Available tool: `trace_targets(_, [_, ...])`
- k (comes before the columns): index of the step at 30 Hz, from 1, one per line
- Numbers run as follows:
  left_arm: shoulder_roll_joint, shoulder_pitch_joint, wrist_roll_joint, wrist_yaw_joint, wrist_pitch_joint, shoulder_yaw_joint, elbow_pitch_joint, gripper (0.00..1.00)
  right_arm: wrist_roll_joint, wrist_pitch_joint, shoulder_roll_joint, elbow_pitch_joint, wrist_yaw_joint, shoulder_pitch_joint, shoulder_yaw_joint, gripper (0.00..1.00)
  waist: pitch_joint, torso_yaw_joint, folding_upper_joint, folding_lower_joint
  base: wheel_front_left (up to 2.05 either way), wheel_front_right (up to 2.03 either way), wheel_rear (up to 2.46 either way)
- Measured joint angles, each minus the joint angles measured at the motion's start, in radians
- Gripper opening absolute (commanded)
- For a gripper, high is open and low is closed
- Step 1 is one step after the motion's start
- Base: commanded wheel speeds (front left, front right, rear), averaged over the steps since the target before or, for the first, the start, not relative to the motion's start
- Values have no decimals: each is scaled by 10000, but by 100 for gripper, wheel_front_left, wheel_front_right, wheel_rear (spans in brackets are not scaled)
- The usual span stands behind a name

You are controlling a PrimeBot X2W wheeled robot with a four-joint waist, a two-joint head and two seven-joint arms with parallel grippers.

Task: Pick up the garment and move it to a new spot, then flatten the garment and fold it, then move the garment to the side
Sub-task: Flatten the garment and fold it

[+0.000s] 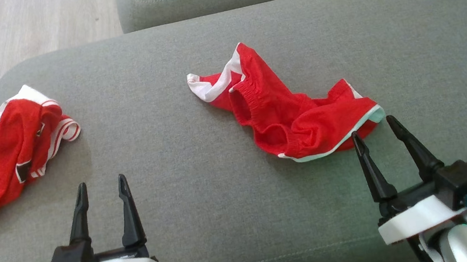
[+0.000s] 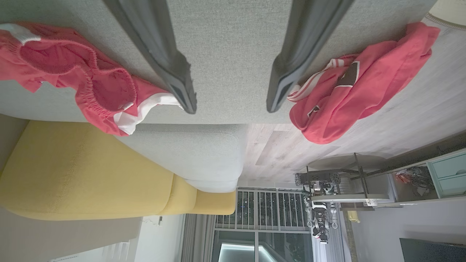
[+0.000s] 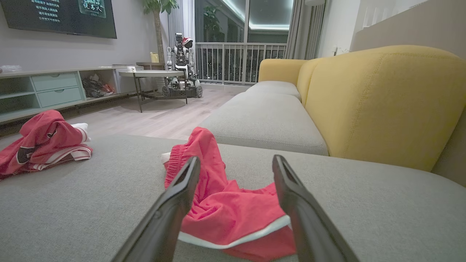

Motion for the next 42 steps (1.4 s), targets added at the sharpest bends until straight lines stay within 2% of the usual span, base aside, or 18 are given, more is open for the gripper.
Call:
trace_targets(7, [-2, 13, 2, 10, 0, -19, 92, 100, 0, 0, 2, 0, 0, 102, -2, 100, 27, 51, 0, 0, 0, 0, 0])
trace_targets(12, [33, -26, 351, -1254, -2, -777, 779, 100, 0, 0, 4, 0, 0, 94, 21, 100, 88, 12, 0, 0, 0, 0, 0])
trace_targets(15, [178, -300, 577, -2286, 0, -1570, 1557, 100, 0, 0, 6, -12, 0, 80, 61, 100, 180, -85, 0, 0, 0, 0, 0])
trace_targets(19, [449, -1321, 1158, -2836, 0, -2546, 2452, 100, 0, 0, 8, -71, 0, 20, 94, 100, 390, -296, 0, 0, 0, 0, 0])
trace_targets(24, [545, -2915, 1584, -3043, 0, -3632, 3323, 100, -2, 0, 10, -151, 0, -314, 96, 100, 754, -716, 0, 0, 0, 0, 0])
trace_targets(30, [750, -4010, 1536, -3101, 0, -4529, 4567, 100, -2, 0, 10, -278, 0, -541, 63, 100, 1210, -1322, 0, 0, 0, 0, 0])
trace_targets(35, [1011, -4644, 1407, -3101, 0, -4878, 4863, 100, 2, 0, 10, -322, 0, -722, 48, 100, 1484, -1819, 0, 0, 0, 0, 0])
trace_targets(42, [1181, -4718, 1396, -3099, 0, -5032, 5066, 100, 171, 0, 10, -326, 0, -756, 96, 100, 1639, -2320, 0, 0, 0, 0, 0])
